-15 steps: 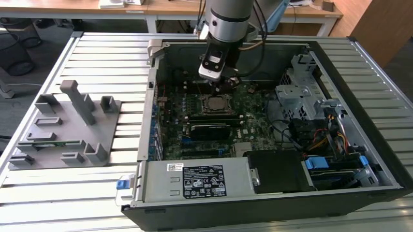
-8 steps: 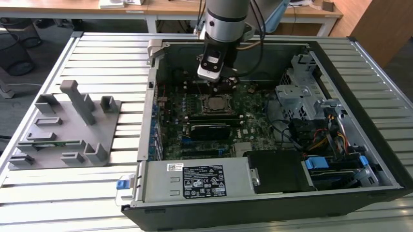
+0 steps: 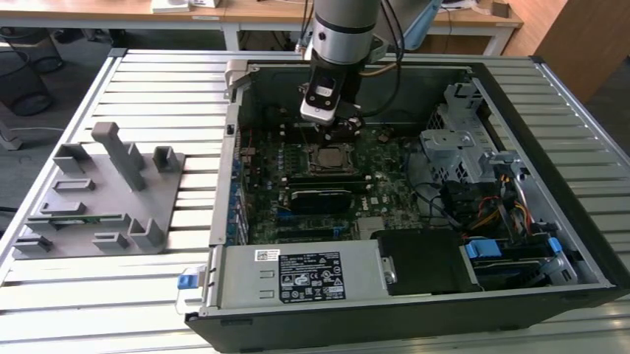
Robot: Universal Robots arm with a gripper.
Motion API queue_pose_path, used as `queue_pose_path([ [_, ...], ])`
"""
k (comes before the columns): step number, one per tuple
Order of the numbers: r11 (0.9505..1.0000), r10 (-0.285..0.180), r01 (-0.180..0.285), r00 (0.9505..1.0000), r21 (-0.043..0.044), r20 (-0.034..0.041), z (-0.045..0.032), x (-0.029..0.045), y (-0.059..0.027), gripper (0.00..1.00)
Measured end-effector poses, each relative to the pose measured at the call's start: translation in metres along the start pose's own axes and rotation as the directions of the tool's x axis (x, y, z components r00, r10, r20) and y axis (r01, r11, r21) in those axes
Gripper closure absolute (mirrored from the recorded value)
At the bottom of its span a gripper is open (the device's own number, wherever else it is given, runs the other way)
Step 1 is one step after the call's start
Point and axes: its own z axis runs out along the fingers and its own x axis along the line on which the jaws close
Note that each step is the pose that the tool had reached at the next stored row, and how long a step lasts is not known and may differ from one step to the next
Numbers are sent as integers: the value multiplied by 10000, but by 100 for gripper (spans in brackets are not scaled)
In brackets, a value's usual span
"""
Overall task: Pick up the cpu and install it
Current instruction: 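Install the first cpu locking lever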
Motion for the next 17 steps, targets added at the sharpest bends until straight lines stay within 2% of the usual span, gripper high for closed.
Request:
queue_pose_path([
  [17, 9998, -179, 179, 9998, 10, 10, 0, 2, -2, 89],
])
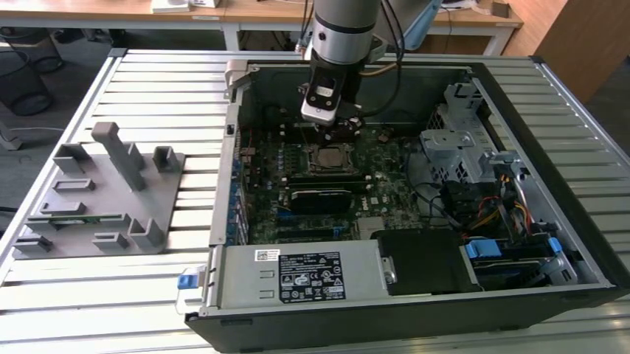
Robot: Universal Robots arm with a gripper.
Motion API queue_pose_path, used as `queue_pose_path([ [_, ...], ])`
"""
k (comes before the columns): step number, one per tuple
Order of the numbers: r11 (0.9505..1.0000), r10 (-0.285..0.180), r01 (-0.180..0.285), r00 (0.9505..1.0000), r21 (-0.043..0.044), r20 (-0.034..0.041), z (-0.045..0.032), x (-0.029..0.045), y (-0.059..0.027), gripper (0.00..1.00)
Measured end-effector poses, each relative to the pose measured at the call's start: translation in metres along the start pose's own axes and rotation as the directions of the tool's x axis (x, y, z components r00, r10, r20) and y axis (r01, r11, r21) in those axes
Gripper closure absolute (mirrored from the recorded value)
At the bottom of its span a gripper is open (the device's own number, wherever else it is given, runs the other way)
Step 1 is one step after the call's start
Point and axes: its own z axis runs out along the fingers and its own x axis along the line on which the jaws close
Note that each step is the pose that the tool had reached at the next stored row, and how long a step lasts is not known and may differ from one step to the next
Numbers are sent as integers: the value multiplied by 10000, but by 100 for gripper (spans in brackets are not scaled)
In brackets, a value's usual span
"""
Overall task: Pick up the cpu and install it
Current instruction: 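Install the first cpu locking lever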
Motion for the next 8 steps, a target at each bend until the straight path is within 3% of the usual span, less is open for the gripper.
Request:
queue_pose_path([
  [8, 10000, -60, 60, 10000, 2, 2, 0, 1, -1, 89],
])
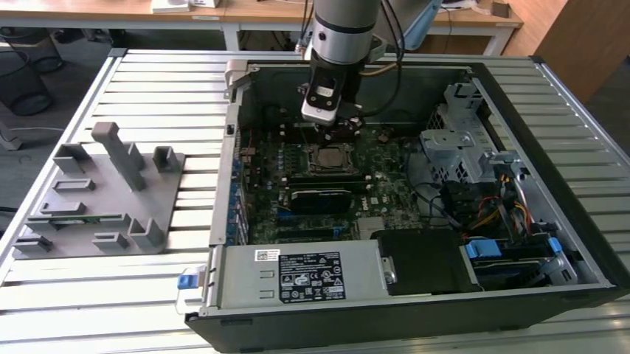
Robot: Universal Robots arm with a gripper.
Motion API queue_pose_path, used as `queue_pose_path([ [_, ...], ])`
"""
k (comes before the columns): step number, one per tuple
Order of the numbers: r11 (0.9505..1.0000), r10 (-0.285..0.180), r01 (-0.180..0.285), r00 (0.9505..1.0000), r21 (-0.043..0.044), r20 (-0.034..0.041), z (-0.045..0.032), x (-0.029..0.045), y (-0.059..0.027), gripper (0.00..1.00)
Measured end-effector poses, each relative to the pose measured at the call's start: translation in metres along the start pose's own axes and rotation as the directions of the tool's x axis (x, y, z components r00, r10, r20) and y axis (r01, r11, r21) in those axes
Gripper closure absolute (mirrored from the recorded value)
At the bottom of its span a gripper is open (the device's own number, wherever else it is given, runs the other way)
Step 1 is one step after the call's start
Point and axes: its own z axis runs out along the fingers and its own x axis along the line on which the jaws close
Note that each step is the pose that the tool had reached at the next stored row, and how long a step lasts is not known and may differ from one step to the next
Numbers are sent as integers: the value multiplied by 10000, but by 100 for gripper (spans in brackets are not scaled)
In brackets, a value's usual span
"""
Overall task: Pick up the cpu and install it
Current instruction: 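Install the first cpu locking lever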
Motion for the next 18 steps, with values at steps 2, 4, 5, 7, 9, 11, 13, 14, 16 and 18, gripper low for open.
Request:
queue_pose_path([
  [2, 10000, -61, 61, 10000, 3, 2, 0, 0, 0, 89],
  [4, 9997, -250, 250, 9997, 8, 7, 0, 0, 0, 89],
  [5, 9991, -426, 426, 9991, 14, 13, 1, 0, 0, 89],
  [7, 9969, -788, 788, 9969, 29, 23, 1, 0, 0, 89],
  [9, 9942, -1071, 1070, 9942, 39, 30, 0, 0, 0, 89],
  [11, 9923, -1235, 1235, 9923, 46, 35, 0, 0, 0, 89],
  [13, 9907, -1361, 1361, 9907, 51, 38, 0, 0, -1, 89],
  [14, 9898, -1422, 1421, 9898, 53, 40, 0, 0, 0, 89],
  [16, 9884, -1521, 1520, 9884, 58, 42, 0, 0, -1, 89],
  [18, 9869, -1610, 1610, 9869, 60, 44, 1, 1, -1, 89],
])
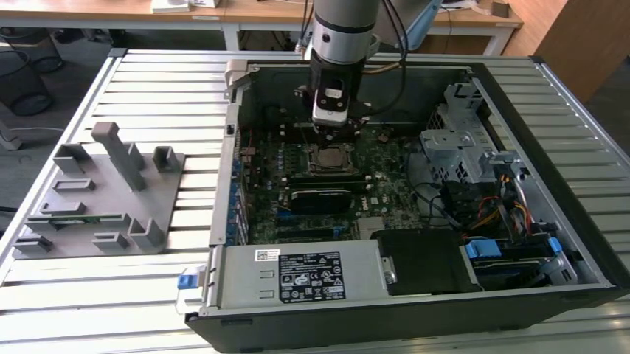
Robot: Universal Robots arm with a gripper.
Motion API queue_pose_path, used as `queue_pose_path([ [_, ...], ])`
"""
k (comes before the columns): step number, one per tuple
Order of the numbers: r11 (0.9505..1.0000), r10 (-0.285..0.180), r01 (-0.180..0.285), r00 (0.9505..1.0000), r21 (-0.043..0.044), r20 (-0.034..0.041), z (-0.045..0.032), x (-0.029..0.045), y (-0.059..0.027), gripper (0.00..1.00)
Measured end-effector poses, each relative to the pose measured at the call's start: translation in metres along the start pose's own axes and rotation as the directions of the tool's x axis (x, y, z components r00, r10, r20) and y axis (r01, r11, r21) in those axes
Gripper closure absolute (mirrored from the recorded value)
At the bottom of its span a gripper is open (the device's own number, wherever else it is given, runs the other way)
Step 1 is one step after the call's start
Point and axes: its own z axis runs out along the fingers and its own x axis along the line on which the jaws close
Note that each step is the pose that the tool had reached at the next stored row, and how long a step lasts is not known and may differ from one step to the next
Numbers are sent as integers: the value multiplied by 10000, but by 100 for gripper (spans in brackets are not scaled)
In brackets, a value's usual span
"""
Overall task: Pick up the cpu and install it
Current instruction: 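Install the first cpu locking lever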
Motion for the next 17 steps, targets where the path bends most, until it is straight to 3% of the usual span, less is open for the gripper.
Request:
queue_pose_path([
  [13, 9985, -551, 551, 9985, 20, 16, 0, 0, 0, 89],
  [17, 9941, -1087, 1087, 9941, 39, 31, 1, 1, 0, 89],
])
